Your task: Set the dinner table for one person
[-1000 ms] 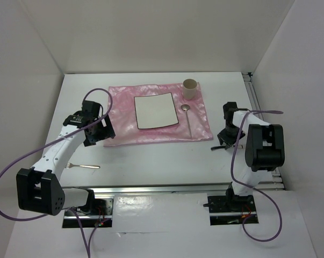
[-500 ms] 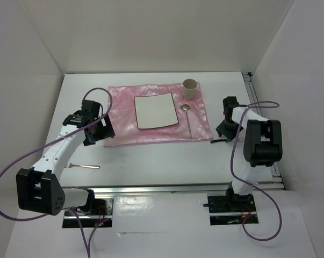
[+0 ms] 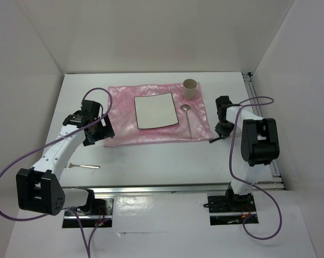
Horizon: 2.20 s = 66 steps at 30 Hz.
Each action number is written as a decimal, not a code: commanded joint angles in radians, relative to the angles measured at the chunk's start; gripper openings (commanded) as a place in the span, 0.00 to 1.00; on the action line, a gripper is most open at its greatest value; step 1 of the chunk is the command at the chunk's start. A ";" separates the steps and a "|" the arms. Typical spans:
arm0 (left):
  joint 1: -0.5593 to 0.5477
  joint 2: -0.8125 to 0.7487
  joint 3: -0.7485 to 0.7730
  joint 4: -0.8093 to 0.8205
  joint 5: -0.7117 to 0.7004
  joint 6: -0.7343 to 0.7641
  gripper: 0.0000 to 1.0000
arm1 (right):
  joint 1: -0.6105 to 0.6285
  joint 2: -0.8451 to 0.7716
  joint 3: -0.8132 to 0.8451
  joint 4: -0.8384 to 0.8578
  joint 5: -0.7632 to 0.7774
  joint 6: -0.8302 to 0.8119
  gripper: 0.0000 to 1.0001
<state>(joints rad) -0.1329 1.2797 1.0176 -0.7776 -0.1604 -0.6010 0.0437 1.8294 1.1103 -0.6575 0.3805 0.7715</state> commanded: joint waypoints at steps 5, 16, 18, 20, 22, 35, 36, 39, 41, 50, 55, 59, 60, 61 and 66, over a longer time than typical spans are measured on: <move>-0.004 -0.006 0.027 0.000 -0.021 0.020 1.00 | -0.028 0.101 -0.125 0.002 -0.014 -0.007 0.29; -0.004 -0.017 0.027 -0.011 -0.002 0.029 1.00 | -0.093 -0.058 -0.234 0.088 -0.205 -0.112 0.31; -0.004 -0.017 0.036 -0.020 -0.027 0.029 1.00 | -0.103 -0.068 -0.234 0.079 -0.253 -0.126 0.31; -0.004 -0.017 0.036 -0.020 -0.027 0.029 1.00 | -0.117 -0.079 -0.210 0.046 -0.320 -0.126 0.31; -0.004 -0.026 0.036 -0.020 -0.027 0.029 1.00 | -0.117 -0.079 -0.186 0.030 -0.338 -0.126 0.31; -0.004 -0.017 0.055 -0.020 -0.018 0.038 1.00 | -0.145 0.065 -0.158 0.064 -0.267 -0.064 0.53; -0.004 -0.017 0.055 -0.020 -0.018 0.038 1.00 | -0.145 0.065 -0.158 0.064 -0.267 -0.064 0.44; -0.004 -0.017 0.045 -0.020 -0.018 0.038 1.00 | -0.145 0.076 -0.176 0.064 -0.241 -0.052 0.29; -0.004 -0.017 0.045 -0.020 -0.018 0.038 1.00 | -0.145 0.056 -0.176 0.064 -0.206 -0.040 0.14; -0.004 -0.008 0.045 -0.020 -0.018 0.038 1.00 | -0.145 -0.123 -0.083 -0.042 -0.075 -0.127 0.03; -0.004 -0.008 0.045 -0.011 0.002 0.029 1.00 | -0.134 -0.173 -0.041 -0.079 -0.115 -0.170 0.03; -0.004 0.001 0.045 -0.011 0.012 0.029 1.00 | -0.105 -0.185 0.000 -0.090 -0.105 -0.170 0.03; -0.004 0.001 0.055 -0.011 0.012 0.029 1.00 | -0.091 -0.185 0.019 -0.105 -0.104 -0.188 0.03; -0.004 0.001 0.055 -0.011 0.012 0.029 1.00 | -0.062 -0.185 0.058 -0.119 -0.104 -0.189 0.03; -0.004 0.010 0.055 -0.011 0.002 0.020 1.00 | 0.042 -0.150 0.219 -0.178 -0.083 -0.287 0.03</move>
<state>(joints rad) -0.1329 1.2816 1.0367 -0.7918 -0.1566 -0.5789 0.0311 1.7000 1.2144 -0.7803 0.2695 0.5579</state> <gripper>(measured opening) 1.000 0.241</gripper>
